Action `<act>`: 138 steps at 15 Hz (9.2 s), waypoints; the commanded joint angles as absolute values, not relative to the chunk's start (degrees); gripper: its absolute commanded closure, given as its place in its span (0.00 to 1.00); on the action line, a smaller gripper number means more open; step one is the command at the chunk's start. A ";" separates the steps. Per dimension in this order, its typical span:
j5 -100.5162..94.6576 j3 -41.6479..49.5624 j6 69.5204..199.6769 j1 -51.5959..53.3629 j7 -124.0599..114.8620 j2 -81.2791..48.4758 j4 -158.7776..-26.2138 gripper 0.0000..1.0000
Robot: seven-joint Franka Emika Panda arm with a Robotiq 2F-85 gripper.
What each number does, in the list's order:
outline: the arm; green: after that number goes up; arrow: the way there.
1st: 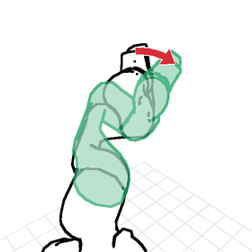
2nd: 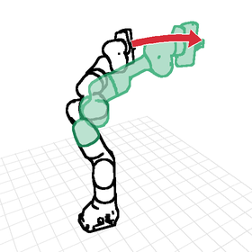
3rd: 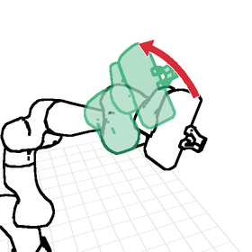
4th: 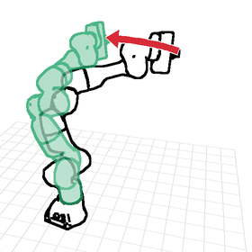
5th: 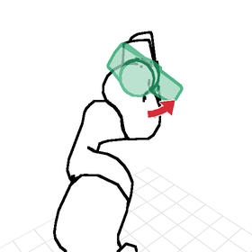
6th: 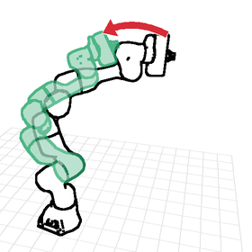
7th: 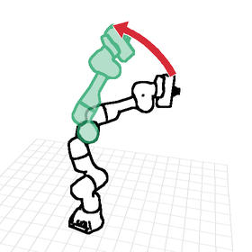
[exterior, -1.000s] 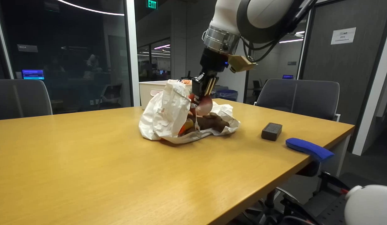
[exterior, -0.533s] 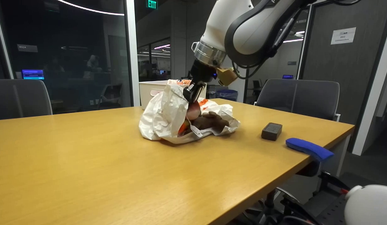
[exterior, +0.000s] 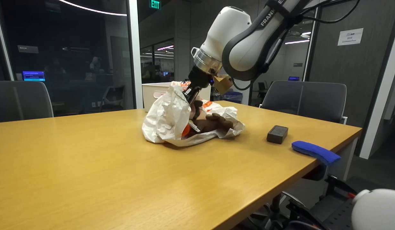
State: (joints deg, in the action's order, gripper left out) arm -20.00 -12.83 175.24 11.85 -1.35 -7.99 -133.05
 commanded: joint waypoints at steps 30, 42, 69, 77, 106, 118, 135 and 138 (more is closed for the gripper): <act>-22.58 -9.33 135.31 9.51 -32.87 6.11 -138.05 0.00; -20.29 -8.21 140.91 6.18 -36.96 2.31 -137.96 0.00; -17.44 -7.78 148.97 3.36 -39.53 12.01 -141.78 0.93; -29.26 -14.02 150.15 -3.82 -50.80 24.65 -142.08 0.95; -13.23 -11.53 130.67 -1.66 -42.92 26.96 -141.59 0.01; -6.14 -11.21 123.49 -3.27 -53.47 26.01 -150.43 0.00; -2.44 -5.08 146.06 -4.78 -61.92 10.27 -156.49 0.00; -2.61 -4.42 148.71 -4.67 -61.91 8.85 -156.61 0.27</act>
State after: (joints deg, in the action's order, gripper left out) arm -2.54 -5.16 145.39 -4.69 -61.14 9.97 -156.54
